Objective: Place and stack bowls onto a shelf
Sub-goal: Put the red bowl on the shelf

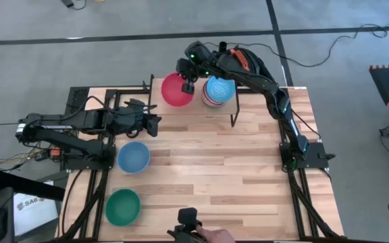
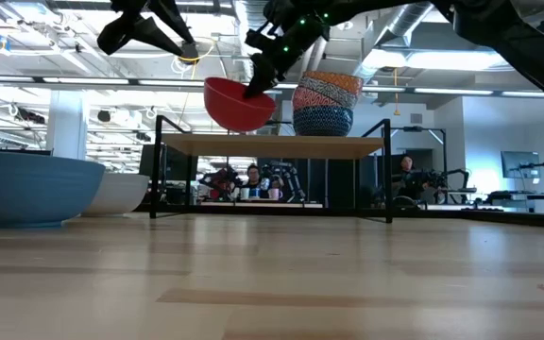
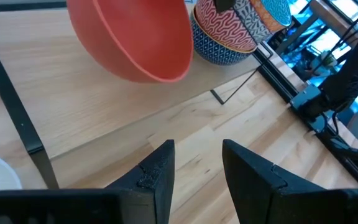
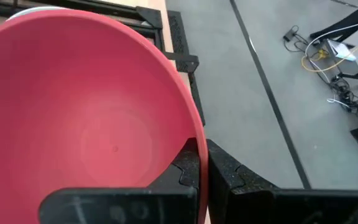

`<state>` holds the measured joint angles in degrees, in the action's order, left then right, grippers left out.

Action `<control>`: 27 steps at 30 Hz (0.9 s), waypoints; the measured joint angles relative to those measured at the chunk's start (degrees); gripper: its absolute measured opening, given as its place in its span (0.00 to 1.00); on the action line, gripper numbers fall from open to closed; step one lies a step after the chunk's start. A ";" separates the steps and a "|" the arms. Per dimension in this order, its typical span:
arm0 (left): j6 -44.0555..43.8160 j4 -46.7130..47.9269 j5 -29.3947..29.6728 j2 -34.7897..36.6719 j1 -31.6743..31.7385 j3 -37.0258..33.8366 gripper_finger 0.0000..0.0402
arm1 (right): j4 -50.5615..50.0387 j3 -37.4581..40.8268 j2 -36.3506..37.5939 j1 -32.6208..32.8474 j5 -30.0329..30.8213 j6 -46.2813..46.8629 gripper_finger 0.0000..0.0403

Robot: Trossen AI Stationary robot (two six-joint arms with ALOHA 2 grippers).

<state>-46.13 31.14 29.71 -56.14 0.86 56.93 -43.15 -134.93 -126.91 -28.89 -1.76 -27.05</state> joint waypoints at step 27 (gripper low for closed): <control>-1.70 -0.02 -1.46 0.00 0.00 0.00 0.30 | -2.51 0.00 0.02 -0.89 -2.93 -0.16 0.09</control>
<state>-47.83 31.11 28.25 -56.14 0.86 56.93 -45.66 -134.93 -126.89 -29.78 -4.69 -27.21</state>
